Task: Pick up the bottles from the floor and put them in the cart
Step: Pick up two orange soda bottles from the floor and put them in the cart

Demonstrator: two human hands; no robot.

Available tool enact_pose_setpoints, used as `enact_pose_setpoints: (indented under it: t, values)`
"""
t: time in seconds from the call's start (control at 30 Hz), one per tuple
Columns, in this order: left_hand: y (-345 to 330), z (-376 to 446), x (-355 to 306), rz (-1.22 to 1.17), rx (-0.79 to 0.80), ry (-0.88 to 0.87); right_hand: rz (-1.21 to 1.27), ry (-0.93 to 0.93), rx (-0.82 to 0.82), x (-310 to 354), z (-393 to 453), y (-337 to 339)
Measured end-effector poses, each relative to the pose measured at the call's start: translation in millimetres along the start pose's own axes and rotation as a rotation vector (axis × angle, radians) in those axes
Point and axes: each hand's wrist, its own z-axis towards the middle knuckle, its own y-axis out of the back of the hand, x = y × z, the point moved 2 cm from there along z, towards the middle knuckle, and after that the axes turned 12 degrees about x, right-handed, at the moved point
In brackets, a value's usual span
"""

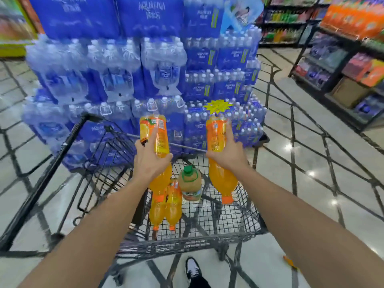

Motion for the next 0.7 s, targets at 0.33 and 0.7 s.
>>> enact_pose_setpoints:
  t: [0.33,0.7]
  values:
    - [-136.0,44.1,59.5,-0.024,0.143,0.083,-0.081,-0.081,0.134,-92.9,99.2,-76.0]
    - [-278.7,61.3,14.6,0.003,0.409,-0.007,-0.010,-0.211,0.148,-191.5,130.4,-101.9]
